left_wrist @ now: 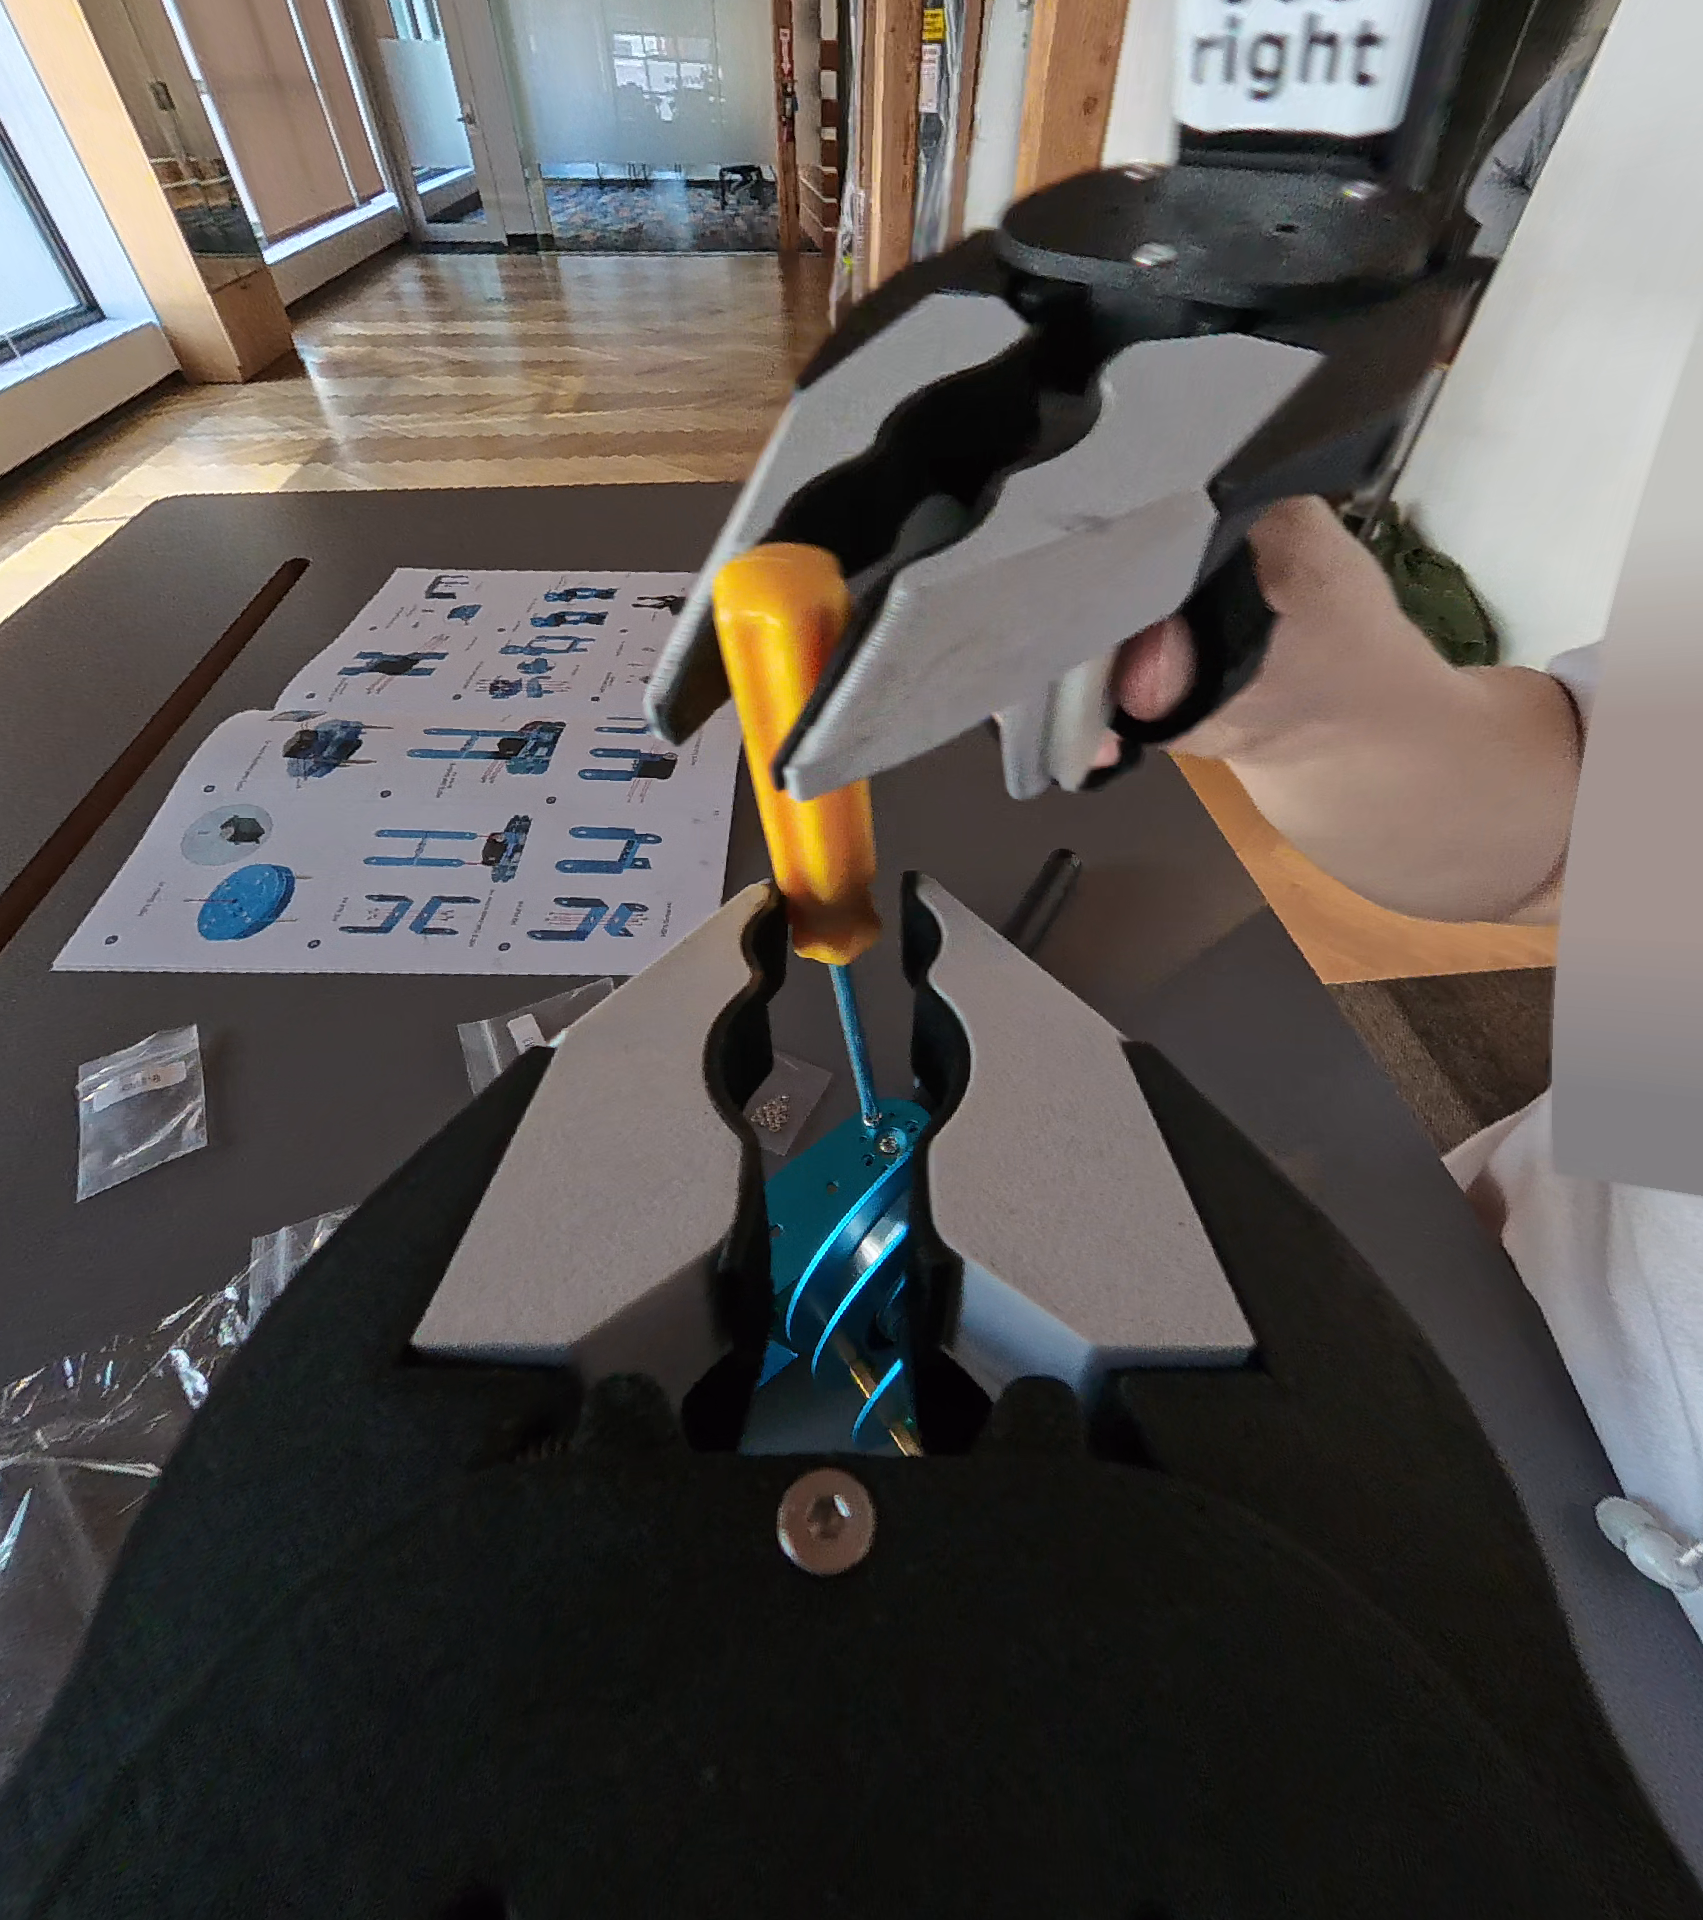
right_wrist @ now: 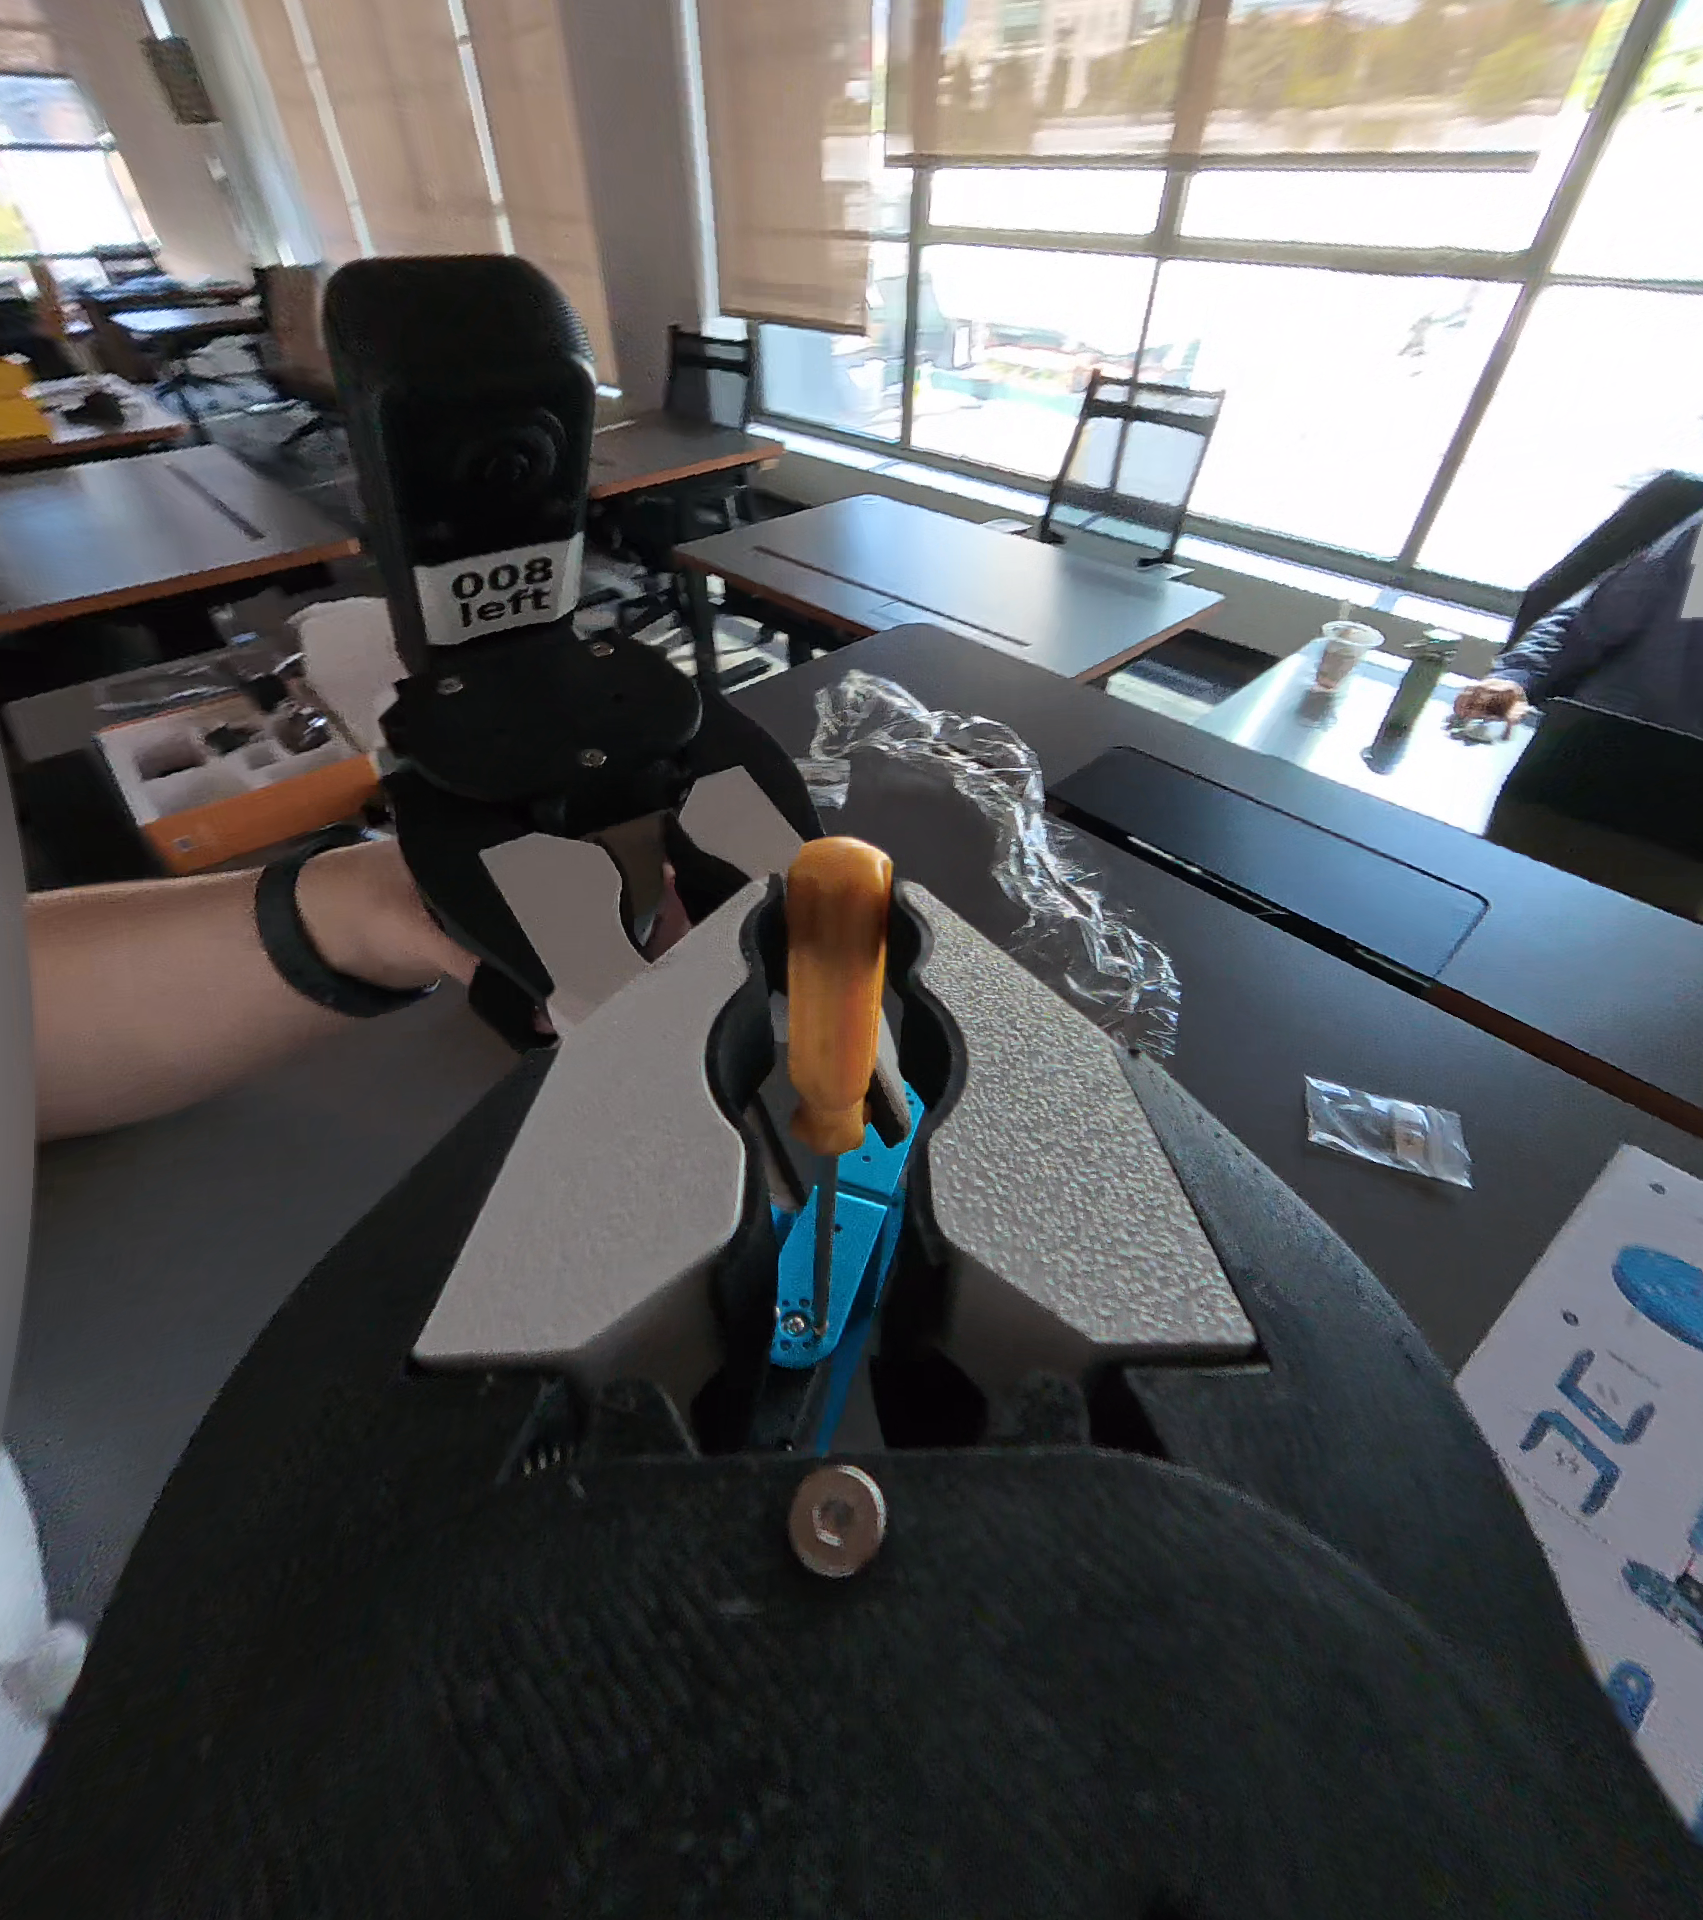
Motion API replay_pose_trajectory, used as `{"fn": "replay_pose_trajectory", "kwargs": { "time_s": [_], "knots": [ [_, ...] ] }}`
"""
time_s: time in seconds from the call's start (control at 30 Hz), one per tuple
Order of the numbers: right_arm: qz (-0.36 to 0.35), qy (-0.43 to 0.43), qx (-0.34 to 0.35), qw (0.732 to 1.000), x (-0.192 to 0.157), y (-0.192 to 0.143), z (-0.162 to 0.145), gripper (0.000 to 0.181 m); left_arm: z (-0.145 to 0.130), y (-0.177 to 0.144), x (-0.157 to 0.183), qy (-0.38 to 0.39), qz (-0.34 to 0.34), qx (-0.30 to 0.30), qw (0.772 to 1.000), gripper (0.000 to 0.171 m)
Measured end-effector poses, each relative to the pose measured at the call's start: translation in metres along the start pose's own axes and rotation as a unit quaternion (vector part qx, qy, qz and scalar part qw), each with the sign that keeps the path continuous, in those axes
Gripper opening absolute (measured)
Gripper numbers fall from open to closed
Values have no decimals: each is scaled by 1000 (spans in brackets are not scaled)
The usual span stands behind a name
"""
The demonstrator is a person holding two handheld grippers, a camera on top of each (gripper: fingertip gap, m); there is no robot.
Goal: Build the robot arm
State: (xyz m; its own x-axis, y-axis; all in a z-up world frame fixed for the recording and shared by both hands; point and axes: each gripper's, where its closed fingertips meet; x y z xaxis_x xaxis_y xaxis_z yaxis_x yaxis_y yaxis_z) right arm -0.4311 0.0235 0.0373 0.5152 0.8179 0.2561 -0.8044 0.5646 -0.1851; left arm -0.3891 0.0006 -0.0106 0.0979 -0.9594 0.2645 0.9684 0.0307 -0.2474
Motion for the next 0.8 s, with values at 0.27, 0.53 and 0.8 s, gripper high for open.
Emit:
{"fn": "replay_pose_trajectory", "kwargs": {
  "time_s": [0.27, 0.53, 0.8],
  "knots": [
    [78, -32, 12, 996, -11, 1, 5, 32, 0, -5, 4, -4, -19, -7, 1000, 16],
    [-24, 4, 24, 999, -5, 4, 3, 18, 3, -7, 4, 8, 2, -12, 1000, 16],
    [82, -51, 1, 995, -15, 6, -1, 18, 3, -7, 4, 2, -8, -14, 1000, 16]
  ]
}}
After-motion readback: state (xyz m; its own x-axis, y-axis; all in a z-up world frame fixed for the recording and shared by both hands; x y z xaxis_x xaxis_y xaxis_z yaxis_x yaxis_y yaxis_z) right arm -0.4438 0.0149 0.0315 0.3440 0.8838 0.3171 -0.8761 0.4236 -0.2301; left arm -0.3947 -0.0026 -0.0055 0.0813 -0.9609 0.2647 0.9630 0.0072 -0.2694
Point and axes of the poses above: each gripper's, where its closed fingertips meet, y out along the fingers, z out of its top, x = y × z across the jaws, and after that the axes turned 15 degrees about -y, right-handed
